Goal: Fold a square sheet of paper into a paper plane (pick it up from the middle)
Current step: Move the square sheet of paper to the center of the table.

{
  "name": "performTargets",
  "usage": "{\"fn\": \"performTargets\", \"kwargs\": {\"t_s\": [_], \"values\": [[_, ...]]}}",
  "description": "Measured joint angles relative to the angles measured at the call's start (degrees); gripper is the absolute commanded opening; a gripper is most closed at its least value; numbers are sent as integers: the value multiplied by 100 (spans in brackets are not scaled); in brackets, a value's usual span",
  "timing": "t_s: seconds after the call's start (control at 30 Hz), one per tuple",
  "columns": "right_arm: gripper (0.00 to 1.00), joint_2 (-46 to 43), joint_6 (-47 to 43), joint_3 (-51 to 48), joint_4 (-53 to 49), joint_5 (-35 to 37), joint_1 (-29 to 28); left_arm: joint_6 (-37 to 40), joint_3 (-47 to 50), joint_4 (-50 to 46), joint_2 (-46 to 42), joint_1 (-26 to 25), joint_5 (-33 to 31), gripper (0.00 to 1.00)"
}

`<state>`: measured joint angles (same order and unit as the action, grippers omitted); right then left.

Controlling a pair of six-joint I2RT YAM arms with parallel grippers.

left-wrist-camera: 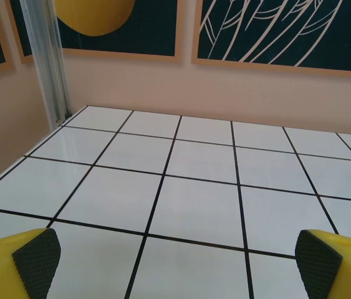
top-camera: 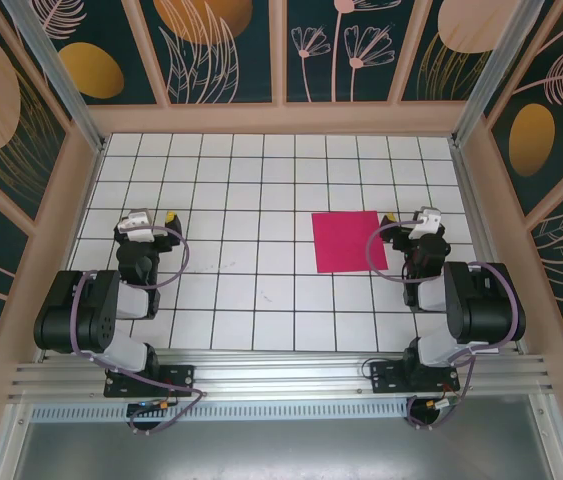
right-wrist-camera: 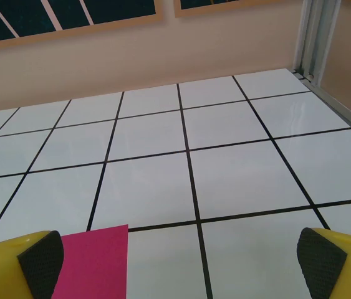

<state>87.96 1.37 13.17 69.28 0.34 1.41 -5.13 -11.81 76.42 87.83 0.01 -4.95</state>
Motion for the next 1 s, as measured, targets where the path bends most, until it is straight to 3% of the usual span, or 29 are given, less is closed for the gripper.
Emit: {"fn": "performTargets", "kwargs": {"t_s": [1.0], "values": [[99,-52,-4,31,-144,4,-2,-26,151,229,-22,0,-232,98]]}}
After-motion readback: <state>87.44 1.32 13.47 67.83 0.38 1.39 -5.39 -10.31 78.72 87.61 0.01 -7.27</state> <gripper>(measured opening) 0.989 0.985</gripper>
